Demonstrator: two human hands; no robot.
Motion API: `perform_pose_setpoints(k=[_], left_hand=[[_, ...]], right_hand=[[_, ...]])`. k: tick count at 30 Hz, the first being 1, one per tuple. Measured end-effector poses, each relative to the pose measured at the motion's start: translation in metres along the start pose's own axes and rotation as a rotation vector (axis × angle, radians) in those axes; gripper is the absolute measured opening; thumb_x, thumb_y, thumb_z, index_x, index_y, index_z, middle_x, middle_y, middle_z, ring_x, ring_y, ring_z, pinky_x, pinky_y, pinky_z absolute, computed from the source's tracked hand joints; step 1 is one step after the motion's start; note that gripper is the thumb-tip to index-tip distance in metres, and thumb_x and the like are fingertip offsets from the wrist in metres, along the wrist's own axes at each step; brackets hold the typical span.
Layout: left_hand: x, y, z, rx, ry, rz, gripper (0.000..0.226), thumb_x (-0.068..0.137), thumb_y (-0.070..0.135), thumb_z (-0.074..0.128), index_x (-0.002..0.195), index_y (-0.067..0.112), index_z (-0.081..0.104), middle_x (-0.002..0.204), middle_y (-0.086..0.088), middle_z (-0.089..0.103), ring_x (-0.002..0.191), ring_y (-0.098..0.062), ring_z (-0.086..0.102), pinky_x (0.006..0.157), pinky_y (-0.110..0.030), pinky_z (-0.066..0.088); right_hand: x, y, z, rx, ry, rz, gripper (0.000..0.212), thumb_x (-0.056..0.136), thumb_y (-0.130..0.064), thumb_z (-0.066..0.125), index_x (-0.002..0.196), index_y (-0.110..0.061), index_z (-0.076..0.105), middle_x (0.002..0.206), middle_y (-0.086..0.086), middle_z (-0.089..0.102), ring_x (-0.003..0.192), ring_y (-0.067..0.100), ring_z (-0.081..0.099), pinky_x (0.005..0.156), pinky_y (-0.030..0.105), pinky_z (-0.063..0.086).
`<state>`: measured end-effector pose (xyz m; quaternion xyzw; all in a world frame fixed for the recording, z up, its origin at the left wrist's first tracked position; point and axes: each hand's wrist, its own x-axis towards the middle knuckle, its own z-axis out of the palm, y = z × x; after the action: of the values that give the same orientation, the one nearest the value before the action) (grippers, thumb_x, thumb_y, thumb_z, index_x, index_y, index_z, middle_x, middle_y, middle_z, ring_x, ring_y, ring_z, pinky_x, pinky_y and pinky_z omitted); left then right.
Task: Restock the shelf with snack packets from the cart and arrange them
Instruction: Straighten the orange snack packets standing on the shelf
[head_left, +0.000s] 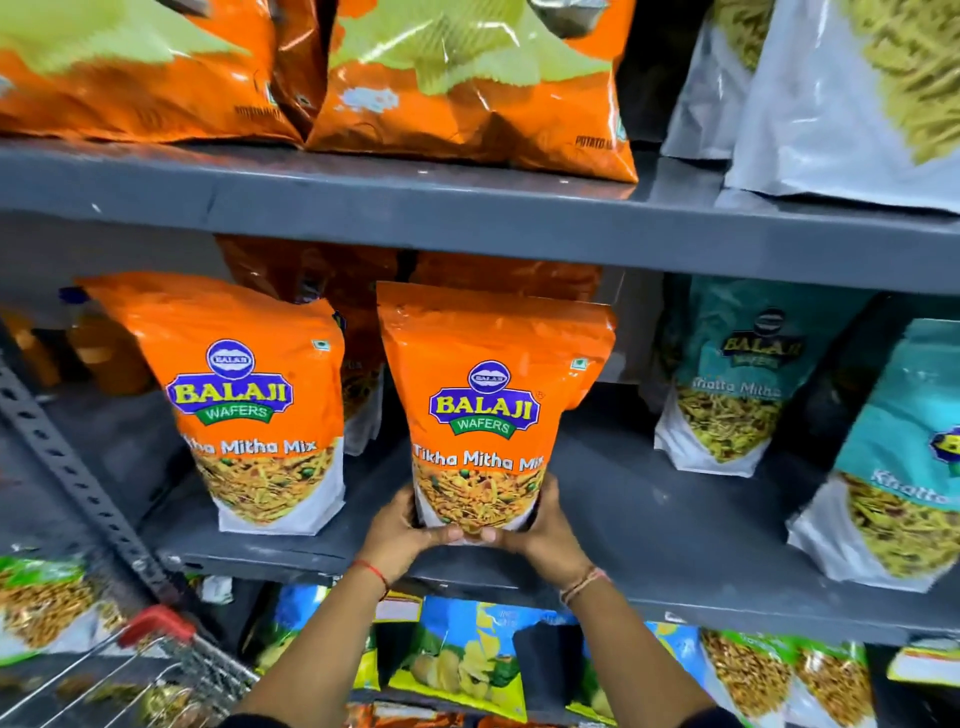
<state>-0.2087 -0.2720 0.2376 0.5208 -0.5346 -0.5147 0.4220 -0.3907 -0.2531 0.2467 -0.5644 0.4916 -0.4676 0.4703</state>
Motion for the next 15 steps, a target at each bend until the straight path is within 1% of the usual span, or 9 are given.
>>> perform_pose_setpoints(k=[1, 3, 5, 7, 9, 10, 12, 13, 15], left_hand=[[-0.002, 0.005, 0.001, -0.068, 0.032, 0.016, 0.054, 0.065, 0.005, 0.078, 0.111, 0.013, 0.05, 0.11, -0.009, 0.058, 0.108, -0.024, 0.053, 0.078, -0.022, 0.047], [-0.005, 0.019, 0.003, -0.286, 0.134, 0.061, 0.03, 0.091, 0.01, 0.049, 0.12, 0.014, 0.049, 0.11, -0.008, 0.061, 0.106, -0.02, 0.056, 0.08, -0.024, 0.047], [-0.001, 0.031, 0.006, -0.481, 0.17, 0.094, 0.03, 0.098, 0.023, 0.027, 0.11, 0.02, 0.055, 0.091, 0.008, 0.074, 0.089, -0.006, 0.067, 0.069, -0.018, 0.054], [0.008, 0.038, 0.008, -0.579, 0.227, 0.111, 0.034, 0.098, 0.024, 0.029, 0.095, 0.022, 0.063, 0.072, 0.015, 0.075, 0.071, 0.0, 0.069, 0.056, -0.014, 0.055], [0.011, 0.046, 0.007, -0.582, 0.292, 0.133, 0.032, 0.093, 0.019, 0.042, 0.084, 0.02, 0.072, 0.068, 0.015, 0.075, 0.067, -0.001, 0.069, 0.055, -0.016, 0.055], [0.012, 0.047, 0.004, -0.553, 0.326, 0.154, 0.026, 0.09, 0.017, 0.047, 0.087, 0.02, 0.073, 0.068, 0.017, 0.075, 0.068, 0.0, 0.069, 0.059, -0.018, 0.055], [0.02, 0.047, 0.0, -0.462, 0.39, 0.194, 0.024, 0.088, 0.007, 0.051, 0.106, 0.011, 0.066, 0.068, 0.023, 0.073, 0.069, 0.004, 0.066, 0.07, -0.023, 0.052], [0.023, 0.048, -0.002, -0.424, 0.417, 0.196, 0.027, 0.089, 0.002, 0.048, 0.113, 0.003, 0.06, 0.066, 0.025, 0.072, 0.068, 0.006, 0.065, 0.073, -0.025, 0.049], [0.024, 0.052, -0.004, -0.35, 0.456, 0.217, 0.029, 0.089, -0.004, 0.046, 0.117, -0.005, 0.054, 0.064, 0.027, 0.071, 0.066, 0.009, 0.064, 0.073, -0.023, 0.047]], right_hand=[[-0.001, -0.003, -0.002, 0.019, 0.035, -0.02, 0.09, 0.046, -0.037, 0.079, 0.121, -0.025, 0.03, 0.12, -0.012, 0.05, 0.108, -0.002, 0.05, 0.08, 0.006, 0.046], [-0.001, -0.013, -0.007, 0.118, 0.201, -0.067, 0.075, 0.066, -0.026, 0.077, 0.126, -0.02, 0.033, 0.132, -0.002, 0.046, 0.119, 0.012, 0.046, 0.094, 0.023, 0.045], [0.004, -0.032, -0.011, 0.298, 0.373, -0.108, 0.044, 0.084, -0.011, 0.061, 0.122, -0.017, 0.042, 0.129, 0.007, 0.049, 0.116, 0.018, 0.048, 0.095, 0.036, 0.044], [0.012, -0.051, -0.013, 0.37, 0.441, -0.134, 0.025, 0.089, -0.009, 0.052, 0.114, -0.013, 0.05, 0.112, 0.009, 0.059, 0.1, 0.018, 0.057, 0.086, 0.035, 0.049], [0.02, -0.061, -0.012, 0.324, 0.476, -0.147, 0.012, 0.089, -0.009, 0.051, 0.098, -0.015, 0.058, 0.093, 0.005, 0.065, 0.081, 0.013, 0.062, 0.074, 0.029, 0.05], [0.023, -0.064, -0.011, 0.303, 0.5, -0.145, 0.013, 0.089, -0.007, 0.052, 0.089, -0.018, 0.059, 0.084, 0.001, 0.068, 0.074, 0.011, 0.062, 0.069, 0.028, 0.05], [0.027, -0.064, -0.012, 0.294, 0.535, -0.133, 0.021, 0.087, -0.003, 0.053, 0.08, -0.021, 0.059, 0.067, -0.009, 0.071, 0.064, 0.007, 0.064, 0.062, 0.027, 0.052], [0.027, -0.064, -0.012, 0.298, 0.536, -0.13, 0.022, 0.087, -0.001, 0.052, 0.079, -0.021, 0.058, 0.061, -0.012, 0.071, 0.061, 0.004, 0.064, 0.058, 0.025, 0.054], [0.028, -0.067, -0.013, 0.281, 0.517, -0.135, 0.023, 0.088, 0.0, 0.051, 0.08, -0.02, 0.057, 0.059, -0.012, 0.07, 0.058, 0.0, 0.064, 0.055, 0.023, 0.054]])
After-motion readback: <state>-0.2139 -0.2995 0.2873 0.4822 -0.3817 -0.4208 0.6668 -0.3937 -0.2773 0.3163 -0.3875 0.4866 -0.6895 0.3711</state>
